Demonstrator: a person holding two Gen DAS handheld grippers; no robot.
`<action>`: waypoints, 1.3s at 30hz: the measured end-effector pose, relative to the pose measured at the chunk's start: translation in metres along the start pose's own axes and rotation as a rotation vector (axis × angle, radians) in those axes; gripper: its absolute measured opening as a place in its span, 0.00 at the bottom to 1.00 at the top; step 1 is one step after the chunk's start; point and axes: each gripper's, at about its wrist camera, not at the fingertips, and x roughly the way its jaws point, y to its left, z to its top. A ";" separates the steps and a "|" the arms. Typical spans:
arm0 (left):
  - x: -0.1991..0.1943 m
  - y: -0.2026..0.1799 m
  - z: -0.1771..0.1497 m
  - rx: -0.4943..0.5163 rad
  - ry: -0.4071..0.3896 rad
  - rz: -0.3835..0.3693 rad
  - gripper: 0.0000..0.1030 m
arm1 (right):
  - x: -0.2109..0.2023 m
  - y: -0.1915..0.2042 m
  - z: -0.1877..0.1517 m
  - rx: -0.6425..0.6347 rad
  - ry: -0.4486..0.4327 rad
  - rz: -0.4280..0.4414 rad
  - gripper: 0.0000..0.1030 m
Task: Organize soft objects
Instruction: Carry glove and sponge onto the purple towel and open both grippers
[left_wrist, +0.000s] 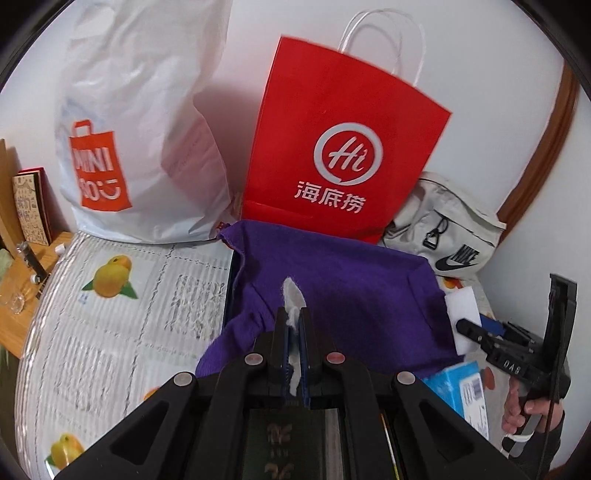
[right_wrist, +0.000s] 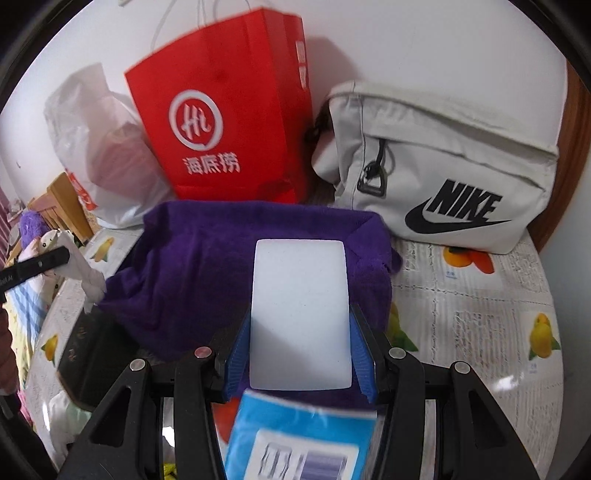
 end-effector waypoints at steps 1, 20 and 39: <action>0.006 0.000 0.003 0.002 0.008 0.004 0.06 | 0.007 -0.002 0.001 0.000 0.013 0.000 0.48; 0.107 0.000 0.045 -0.025 0.143 0.053 0.06 | 0.069 -0.017 0.008 0.024 0.188 0.034 0.48; 0.061 0.000 0.048 0.019 0.069 0.114 0.67 | 0.021 -0.006 0.008 -0.014 0.047 0.009 0.78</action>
